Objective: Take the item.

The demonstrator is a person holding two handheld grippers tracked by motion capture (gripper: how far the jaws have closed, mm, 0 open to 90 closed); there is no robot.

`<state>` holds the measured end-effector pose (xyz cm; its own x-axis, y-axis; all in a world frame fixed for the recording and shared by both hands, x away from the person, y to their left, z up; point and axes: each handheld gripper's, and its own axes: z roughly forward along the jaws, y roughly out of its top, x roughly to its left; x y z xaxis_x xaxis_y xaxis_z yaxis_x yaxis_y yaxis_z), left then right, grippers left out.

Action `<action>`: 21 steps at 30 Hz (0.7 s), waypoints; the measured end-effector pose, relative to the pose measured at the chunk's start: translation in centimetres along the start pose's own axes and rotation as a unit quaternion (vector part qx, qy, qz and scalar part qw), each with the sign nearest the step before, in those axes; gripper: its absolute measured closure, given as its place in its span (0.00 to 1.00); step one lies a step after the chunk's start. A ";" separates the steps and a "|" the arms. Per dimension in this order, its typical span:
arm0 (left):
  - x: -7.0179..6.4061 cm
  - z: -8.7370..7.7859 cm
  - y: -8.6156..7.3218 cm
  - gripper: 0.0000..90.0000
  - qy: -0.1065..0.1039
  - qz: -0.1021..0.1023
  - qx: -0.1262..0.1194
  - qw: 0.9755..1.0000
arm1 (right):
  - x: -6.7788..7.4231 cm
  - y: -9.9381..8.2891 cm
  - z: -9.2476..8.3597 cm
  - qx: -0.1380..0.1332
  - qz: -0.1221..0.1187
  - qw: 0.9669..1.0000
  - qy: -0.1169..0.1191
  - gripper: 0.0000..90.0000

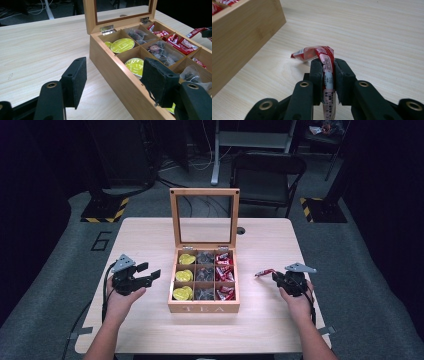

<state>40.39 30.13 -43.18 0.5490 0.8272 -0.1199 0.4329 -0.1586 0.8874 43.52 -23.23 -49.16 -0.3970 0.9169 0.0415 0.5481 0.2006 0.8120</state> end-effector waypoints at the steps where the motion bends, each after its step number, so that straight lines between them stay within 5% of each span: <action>1: 0.0 0.0 0.0 0.41 0.000 0.000 0.000 1.000 | 0.0 -0.1 0.1 0.005 0.002 1.000 0.001 0.85; 21: 0.2 -0.1 0.0 0.41 0.000 0.000 0.000 1.000 | -0.5 -0.8 1.4 0.038 0.007 0.999 -0.004 0.85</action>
<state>40.37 30.33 -43.15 0.5487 0.8275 -0.1191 0.4323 -0.1589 0.8876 44.29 -23.41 -50.67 -0.3835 0.9223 0.0479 0.6085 0.2134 0.7644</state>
